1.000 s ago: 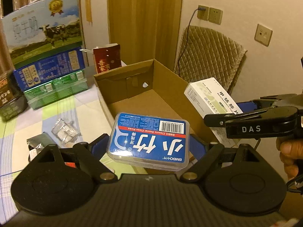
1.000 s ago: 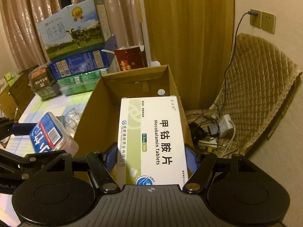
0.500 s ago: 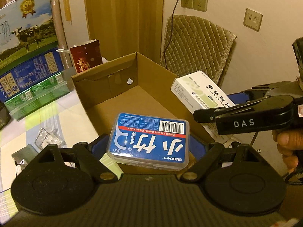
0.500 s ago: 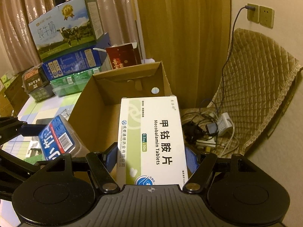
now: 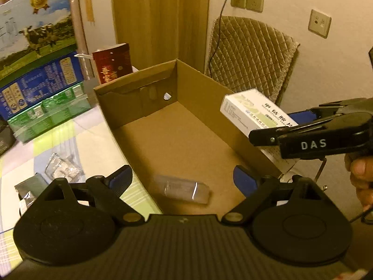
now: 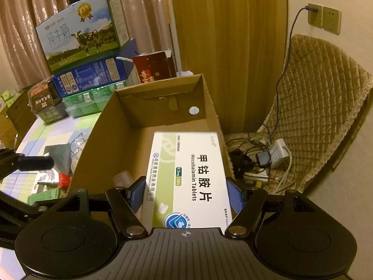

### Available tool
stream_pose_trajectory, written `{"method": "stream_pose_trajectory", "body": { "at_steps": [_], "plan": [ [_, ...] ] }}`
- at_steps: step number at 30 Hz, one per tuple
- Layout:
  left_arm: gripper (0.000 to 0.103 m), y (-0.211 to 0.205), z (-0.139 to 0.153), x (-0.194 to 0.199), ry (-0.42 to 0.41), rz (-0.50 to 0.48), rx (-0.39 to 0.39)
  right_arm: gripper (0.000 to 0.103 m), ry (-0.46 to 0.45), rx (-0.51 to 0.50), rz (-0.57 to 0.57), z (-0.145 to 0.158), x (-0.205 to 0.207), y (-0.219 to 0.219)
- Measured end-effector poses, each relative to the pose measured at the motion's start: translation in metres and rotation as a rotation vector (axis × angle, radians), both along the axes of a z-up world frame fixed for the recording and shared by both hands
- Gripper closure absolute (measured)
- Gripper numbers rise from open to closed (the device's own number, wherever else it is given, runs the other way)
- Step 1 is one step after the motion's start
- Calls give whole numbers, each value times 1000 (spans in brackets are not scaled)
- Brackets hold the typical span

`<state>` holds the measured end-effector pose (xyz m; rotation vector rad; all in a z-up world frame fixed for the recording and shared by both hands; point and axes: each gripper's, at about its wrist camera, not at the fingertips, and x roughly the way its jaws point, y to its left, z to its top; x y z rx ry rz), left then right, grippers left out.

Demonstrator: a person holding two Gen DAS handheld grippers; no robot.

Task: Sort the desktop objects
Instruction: 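Open the left tool over the cardboard box while the right tool releases the white box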

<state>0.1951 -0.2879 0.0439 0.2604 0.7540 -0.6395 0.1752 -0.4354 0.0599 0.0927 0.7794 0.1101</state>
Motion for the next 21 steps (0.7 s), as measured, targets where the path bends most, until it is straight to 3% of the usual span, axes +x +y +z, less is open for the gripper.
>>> {"method": "stream_pose_trajectory", "body": {
  "at_steps": [5, 7, 21],
  "plan": [
    [12, 21, 7, -7, -2, 39, -29, 34, -36, 37, 27, 1, 5, 5],
    [12, 29, 8, -9, 3, 54, -34, 28, -46, 41, 22, 4, 2, 5],
    [12, 98, 14, -49, -3, 189, -57, 19, -88, 88, 46, 20, -75, 24]
  ]
}}
